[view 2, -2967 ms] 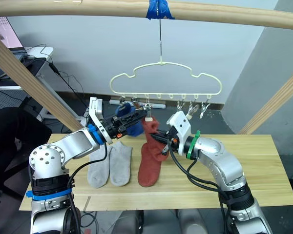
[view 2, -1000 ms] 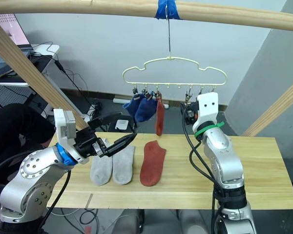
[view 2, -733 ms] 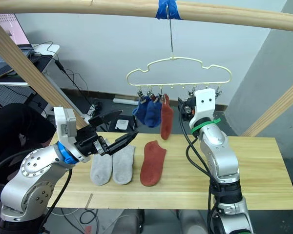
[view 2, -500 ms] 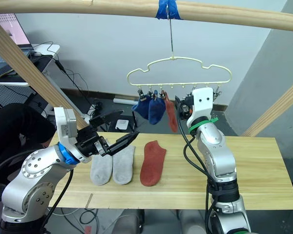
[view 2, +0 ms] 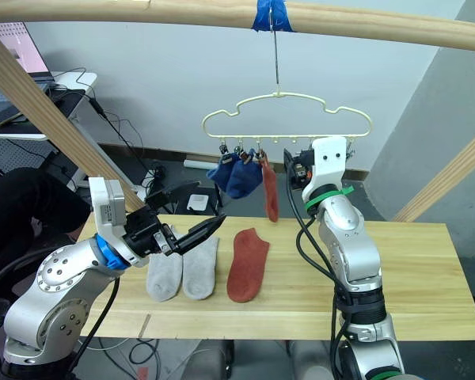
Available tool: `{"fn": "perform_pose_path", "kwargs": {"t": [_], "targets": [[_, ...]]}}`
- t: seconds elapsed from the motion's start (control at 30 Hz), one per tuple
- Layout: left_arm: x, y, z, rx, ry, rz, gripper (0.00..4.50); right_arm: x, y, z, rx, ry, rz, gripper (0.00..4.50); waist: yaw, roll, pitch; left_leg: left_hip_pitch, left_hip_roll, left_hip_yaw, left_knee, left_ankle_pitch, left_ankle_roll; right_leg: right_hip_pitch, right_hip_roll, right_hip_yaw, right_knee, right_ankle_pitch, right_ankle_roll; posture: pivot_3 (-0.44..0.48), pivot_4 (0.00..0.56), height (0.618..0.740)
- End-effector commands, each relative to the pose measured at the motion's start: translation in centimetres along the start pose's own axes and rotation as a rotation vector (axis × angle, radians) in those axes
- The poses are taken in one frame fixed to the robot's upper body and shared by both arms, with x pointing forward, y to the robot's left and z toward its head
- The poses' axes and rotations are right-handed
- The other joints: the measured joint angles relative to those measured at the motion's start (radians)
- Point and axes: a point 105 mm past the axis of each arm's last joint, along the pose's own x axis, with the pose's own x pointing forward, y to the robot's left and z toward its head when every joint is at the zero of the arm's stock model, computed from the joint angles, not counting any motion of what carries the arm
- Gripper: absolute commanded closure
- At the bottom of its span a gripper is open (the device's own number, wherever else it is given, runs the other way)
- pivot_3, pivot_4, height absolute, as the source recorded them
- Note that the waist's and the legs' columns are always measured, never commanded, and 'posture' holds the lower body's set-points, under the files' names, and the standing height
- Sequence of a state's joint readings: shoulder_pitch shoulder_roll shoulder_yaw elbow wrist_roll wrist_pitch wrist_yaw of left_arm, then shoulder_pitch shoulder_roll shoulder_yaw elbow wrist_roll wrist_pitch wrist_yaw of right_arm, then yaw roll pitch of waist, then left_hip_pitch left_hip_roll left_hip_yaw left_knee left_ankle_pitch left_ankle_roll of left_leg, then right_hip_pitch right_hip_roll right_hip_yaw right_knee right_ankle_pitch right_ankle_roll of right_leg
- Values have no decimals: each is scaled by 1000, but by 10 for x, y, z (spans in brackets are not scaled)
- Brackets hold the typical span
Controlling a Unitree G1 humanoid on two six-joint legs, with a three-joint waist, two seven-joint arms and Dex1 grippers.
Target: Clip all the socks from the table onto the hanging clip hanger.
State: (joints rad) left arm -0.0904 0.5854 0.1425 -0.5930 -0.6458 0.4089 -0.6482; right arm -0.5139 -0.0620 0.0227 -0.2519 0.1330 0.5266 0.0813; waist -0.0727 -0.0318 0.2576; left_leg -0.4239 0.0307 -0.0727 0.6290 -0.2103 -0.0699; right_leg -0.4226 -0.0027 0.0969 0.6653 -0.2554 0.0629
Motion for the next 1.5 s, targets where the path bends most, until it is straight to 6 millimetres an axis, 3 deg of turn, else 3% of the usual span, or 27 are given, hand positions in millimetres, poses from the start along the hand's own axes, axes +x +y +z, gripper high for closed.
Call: {"fn": "perform_pose_path", "kwargs": {"t": [0.03,0.13,0.33,0.43,0.5,0.63,0.7,0.8,0.87,1.03,1.17,1.33,1.4,1.5], "targets": [[0,-8,12,31,-46,-30,0,0,0,12,1,-56,-9,1278,0,0,0,0,0,0,0,0,0,0,0,0,0,0,0,-8,211,740],[-1,-8,12,32,-46,-30,0,0,0,12,9,-59,-6,1868,0,0,0,0,0,0,0,0,0,0,0,0,0,0,0,-6,212,740],[-1,-9,12,32,-45,-31,0,2,-1,12,13,-61,-9,3903,1,0,0,0,0,0,0,0,0,0,0,0,1,0,0,-6,210,740],[-1,-9,12,31,-45,-31,0,2,-3,11,24,-59,-15,4467,1,0,0,0,0,0,0,0,0,0,0,0,1,0,0,-7,213,740],[-1,-10,9,29,-36,-27,0,3,-7,12,60,-55,-22,4489,1,0,0,0,0,0,0,0,0,0,0,0,1,0,0,-8,216,740],[-6,-15,-20,-8,103,-40,0,5,-17,15,142,-44,-13,4489,-1,0,0,1,0,0,0,0,0,1,0,0,1,0,0,-23,221,740],[-10,-5,-58,-82,249,54,0,6,-16,16,160,-14,48,4489,-1,1,0,1,0,0,0,0,0,1,0,0,1,0,0,-27,223,740],[-10,-3,-97,-111,390,67,0,6,-16,14,155,24,111,4489,-2,1,-1,3,0,0,1,0,0,2,0,0,2,0,0,-49,227,740],[4,-5,-123,-83,461,31,0,4,-18,12,132,49,143,4489,-1,2,0,4,0,0,1,0,1,2,0,0,3,0,0,-60,229,740],[40,-3,-164,17,545,-37,0,1,-18,11,116,71,165,4489,-4,2,0,4,-1,1,2,1,1,1,0,1,8,0,0,-97,239,740],[53,3,-194,9,630,-32,0,-1,-17,13,112,71,159,4489,-16,2,0,6,-1,1,2,1,2,2,1,1,11,0,0,-118,242,740],[54,7,-212,-10,695,-26,0,-2,-17,14,111,73,154,4489,-34,2,0,6,-1,1,1,1,2,1,1,1,13,0,0,-149,246,740],[47,-2,-223,-20,770,-84,0,-4,-21,16,107,71,139,4489,-38,2,0,7,-1,1,2,1,2,1,1,1,13,0,0,-171,248,740],[45,-1,-229,25,806,-90,581,-7,-24,15,102,78,121,4500,-40,2,0,7,-1,1,3,1,2,2,1,2,13,-1,1,-180,251,740]]}}
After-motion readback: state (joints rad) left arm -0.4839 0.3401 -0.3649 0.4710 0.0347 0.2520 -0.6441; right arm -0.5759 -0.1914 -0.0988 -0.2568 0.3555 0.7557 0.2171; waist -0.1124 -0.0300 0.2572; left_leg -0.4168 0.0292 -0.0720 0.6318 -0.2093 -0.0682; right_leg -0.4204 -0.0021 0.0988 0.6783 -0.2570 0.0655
